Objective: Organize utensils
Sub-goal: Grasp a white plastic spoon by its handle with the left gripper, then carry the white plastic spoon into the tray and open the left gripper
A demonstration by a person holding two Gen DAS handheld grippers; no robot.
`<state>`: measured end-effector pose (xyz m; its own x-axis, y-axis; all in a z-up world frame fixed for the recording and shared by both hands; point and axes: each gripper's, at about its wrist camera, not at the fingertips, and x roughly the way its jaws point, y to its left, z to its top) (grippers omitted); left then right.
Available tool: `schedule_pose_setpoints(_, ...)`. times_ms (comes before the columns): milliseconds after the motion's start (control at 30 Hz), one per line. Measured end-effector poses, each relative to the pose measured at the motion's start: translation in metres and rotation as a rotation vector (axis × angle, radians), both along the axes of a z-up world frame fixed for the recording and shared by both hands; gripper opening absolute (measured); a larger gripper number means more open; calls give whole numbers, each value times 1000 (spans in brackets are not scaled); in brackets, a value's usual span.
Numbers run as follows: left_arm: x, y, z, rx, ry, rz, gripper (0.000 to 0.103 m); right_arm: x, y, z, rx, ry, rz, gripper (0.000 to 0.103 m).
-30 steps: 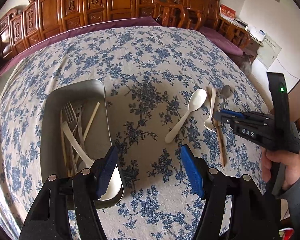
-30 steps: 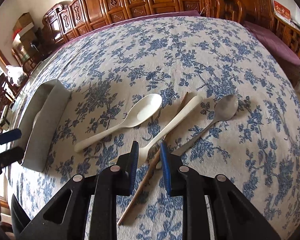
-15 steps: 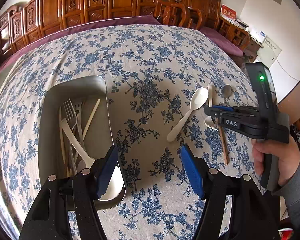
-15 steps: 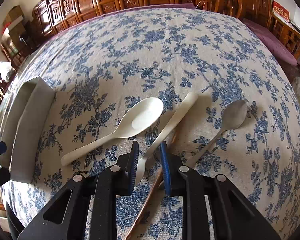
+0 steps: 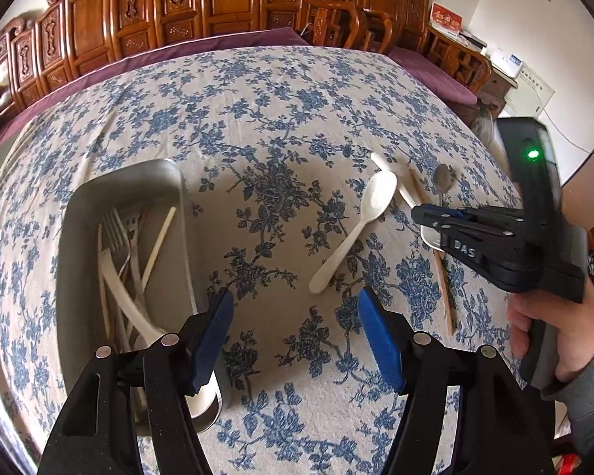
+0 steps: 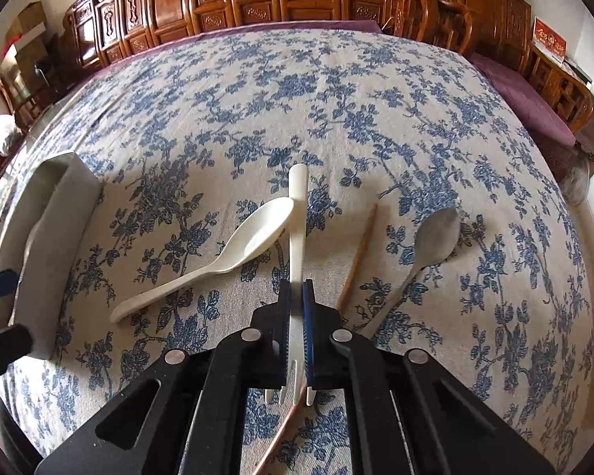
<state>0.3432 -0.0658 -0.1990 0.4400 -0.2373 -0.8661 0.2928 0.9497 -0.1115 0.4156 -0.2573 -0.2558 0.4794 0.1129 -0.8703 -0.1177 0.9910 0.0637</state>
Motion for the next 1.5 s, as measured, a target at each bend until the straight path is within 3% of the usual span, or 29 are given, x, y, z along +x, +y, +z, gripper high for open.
schedule_pose_setpoints(400,40,-57,-29,61,41,-95,61,-22,-42,35,44,-75,18,7)
schedule_pose_setpoints(467,48,-65,-34,72,54,-108,54,-25,-51,35,54,-77,14,7)
schedule_pose_setpoints(600,59,-79,-43,93,67,-133,51,-30,-64,31,65,-77,6,7)
schedule_pose_setpoints(667,64,-84,-49,107,80,-142,37,-32,-69,29,70,-74,1,7)
schedule_pose_setpoints(900,66,-90,-60,143,82,-151,33,-37,-80,26,81,-73,-8,7)
schedule_pose_setpoints(1067,63,-89,-59,142,75,-154,7,-39,-78,30,81,-79,1,7)
schedule_pose_setpoints(1267,51,-82,-54,140,67,-152,7,-49,-68,39,77,-90,12,7)
schedule_pose_setpoints(1500,34,-68,-21,115,12,-127,7,-63,-52,53,74,-109,34,7)
